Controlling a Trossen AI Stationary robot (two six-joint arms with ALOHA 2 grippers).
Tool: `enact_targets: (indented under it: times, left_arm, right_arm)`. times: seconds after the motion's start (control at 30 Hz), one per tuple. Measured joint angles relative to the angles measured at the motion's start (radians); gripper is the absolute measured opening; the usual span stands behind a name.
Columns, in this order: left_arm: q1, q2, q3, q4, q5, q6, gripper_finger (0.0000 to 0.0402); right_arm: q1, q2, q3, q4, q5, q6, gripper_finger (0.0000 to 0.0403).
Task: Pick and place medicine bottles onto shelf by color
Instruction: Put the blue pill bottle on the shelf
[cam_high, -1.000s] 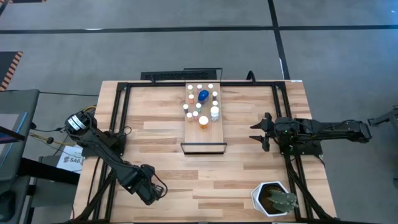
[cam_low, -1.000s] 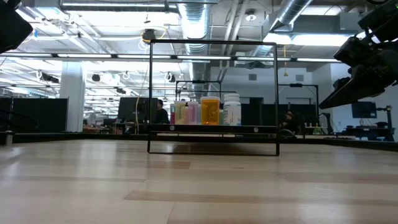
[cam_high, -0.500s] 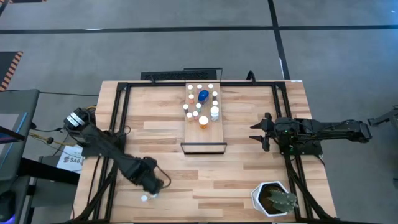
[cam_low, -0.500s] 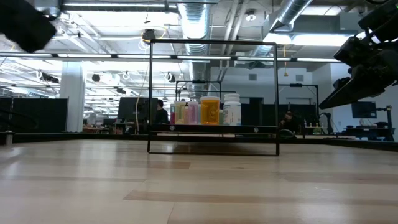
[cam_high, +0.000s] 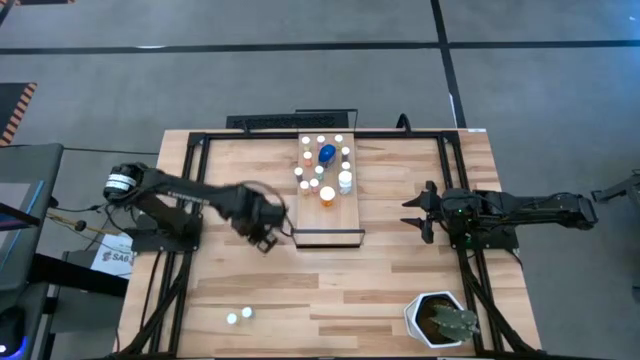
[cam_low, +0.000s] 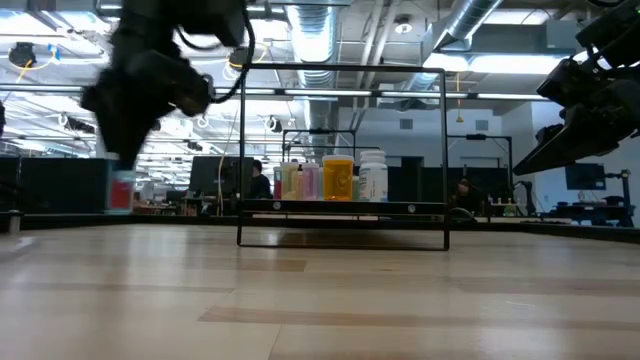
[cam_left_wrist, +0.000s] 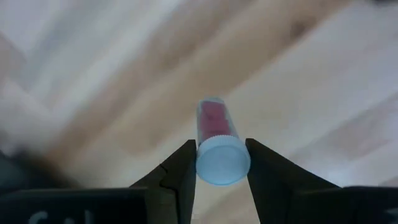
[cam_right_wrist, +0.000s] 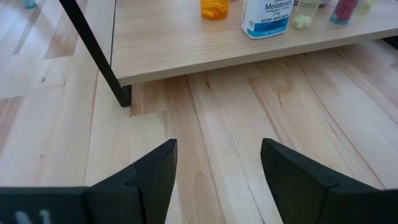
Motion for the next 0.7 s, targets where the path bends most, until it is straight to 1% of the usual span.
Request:
enact_targets:
  times: [0.1,0.23,0.4,0.53,0.6,0.7]
  left_arm:
    - [0.107,0.000,0.019,0.003,0.000,0.140,0.0109]
    - [0.203,0.000,0.074,-0.004,-0.019,0.257,0.0109]
    - [0.284,0.000,0.131,-0.008,-0.040,0.298,0.0110]
    - [0.318,0.009,0.173,0.025,-0.052,0.309,0.0110]
    - [0.321,0.040,0.208,0.026,-0.065,0.311,0.0110]
    - [0.320,0.115,0.292,-0.021,-0.087,0.343,0.0110]
  right_arm:
    - [0.000,0.000,0.000,0.000,0.000,0.000,0.0255]
    - [0.000,0.000,0.000,0.000,0.000,0.000,0.0255]
    - [0.000,0.000,0.000,0.000,0.000,0.000,0.0255]
    - [0.000,0.000,0.000,0.000,0.000,0.000,0.0255]
    - [0.000,0.000,0.000,0.000,0.000,0.000,0.0255]
    - [0.000,0.000,0.000,0.000,0.000,0.000,0.0255]
